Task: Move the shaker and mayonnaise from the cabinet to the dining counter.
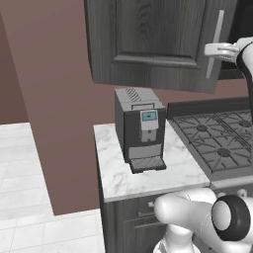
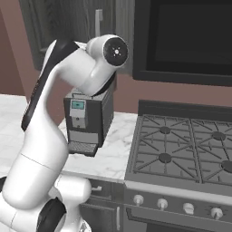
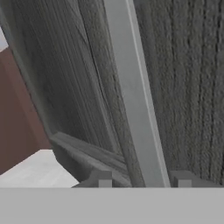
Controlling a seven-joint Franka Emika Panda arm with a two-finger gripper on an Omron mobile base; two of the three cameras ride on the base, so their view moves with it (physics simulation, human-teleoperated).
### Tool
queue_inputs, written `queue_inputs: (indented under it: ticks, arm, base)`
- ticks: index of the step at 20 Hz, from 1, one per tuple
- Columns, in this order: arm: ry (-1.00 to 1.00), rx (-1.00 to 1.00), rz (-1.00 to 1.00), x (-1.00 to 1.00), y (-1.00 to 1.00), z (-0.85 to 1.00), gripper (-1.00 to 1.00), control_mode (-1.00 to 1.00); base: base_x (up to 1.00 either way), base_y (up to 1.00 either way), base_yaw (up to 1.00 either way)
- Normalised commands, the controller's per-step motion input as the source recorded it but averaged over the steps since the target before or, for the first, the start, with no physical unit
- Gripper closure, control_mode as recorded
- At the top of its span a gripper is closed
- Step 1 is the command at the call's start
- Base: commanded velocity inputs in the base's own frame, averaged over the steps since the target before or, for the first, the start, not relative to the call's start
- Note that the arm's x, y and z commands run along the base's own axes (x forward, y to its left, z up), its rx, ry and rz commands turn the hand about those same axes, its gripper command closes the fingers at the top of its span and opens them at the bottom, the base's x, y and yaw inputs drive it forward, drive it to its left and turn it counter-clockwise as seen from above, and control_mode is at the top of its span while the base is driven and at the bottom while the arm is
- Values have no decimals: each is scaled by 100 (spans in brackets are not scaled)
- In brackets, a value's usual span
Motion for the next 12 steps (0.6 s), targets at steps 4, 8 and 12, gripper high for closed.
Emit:
queue_inputs:
  ticks: [4,8,12]
  arm:
    - [0,0,-1,-43,49,3,100,-100]
    - [0,0,-2,-46,49,4,100,-100]
    - [0,0,-3,-48,42,6,100,-100]
  base:
    - [0,0,0]
    - [0,0,0]
    - [0,0,0]
